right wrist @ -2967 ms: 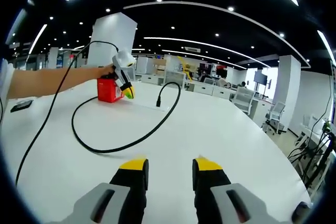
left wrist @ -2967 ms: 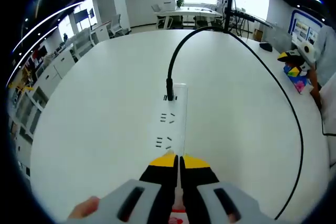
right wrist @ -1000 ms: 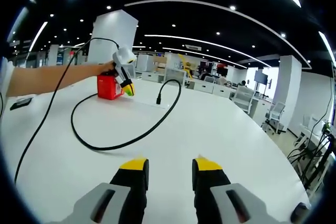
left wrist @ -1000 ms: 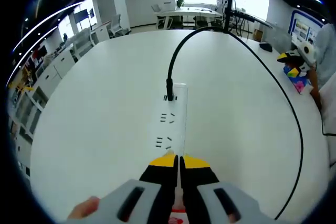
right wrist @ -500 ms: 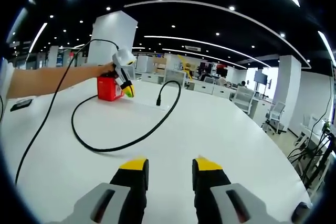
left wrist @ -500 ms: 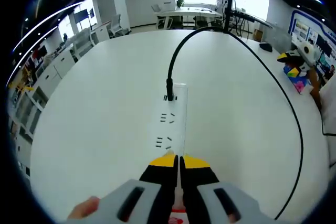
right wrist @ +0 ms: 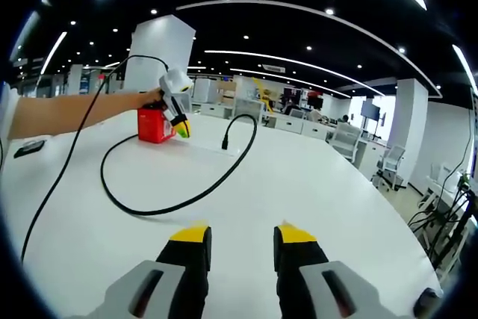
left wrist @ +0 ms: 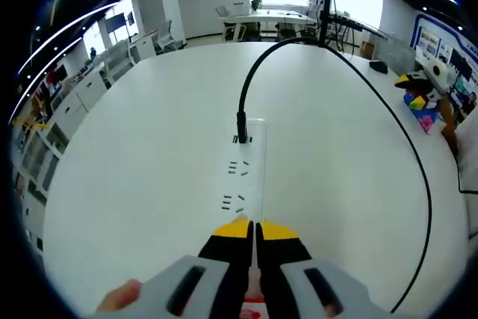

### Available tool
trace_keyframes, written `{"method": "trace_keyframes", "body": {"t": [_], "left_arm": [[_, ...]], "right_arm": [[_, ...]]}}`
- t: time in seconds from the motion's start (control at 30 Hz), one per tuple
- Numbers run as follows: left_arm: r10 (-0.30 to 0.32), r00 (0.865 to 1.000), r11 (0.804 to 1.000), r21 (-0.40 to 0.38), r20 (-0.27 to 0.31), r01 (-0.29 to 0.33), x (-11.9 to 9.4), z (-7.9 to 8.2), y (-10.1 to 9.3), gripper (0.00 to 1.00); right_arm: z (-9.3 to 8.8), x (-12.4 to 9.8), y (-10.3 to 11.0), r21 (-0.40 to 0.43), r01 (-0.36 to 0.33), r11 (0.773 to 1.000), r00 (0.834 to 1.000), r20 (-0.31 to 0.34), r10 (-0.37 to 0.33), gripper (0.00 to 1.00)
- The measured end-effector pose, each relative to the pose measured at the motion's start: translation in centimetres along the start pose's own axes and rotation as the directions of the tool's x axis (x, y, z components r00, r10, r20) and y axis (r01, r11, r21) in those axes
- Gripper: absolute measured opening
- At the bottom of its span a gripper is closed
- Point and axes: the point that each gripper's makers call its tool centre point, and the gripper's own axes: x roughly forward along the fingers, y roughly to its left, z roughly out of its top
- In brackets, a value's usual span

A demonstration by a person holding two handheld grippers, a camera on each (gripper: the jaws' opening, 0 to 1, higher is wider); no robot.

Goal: Locate the USB plug end of the data cable currently connected to the USB port on the desk. Grip the plug, withdraw it from the port, and place it onto the desktop.

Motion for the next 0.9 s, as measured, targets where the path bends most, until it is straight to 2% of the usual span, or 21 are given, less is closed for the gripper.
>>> {"method": "trace_keyframes", "body": {"t": [0.9], "left_arm": [[-0.001, 1.000, 1.000, -0.003, 0.001, 0.001, -0.10, 0.00, 0.06, 0.03]], "right_arm": [[-0.01, 0.02, -0.11, 0.002, 0.000, 1.000, 1.000, -0.006, 0.000, 0.36]]}}
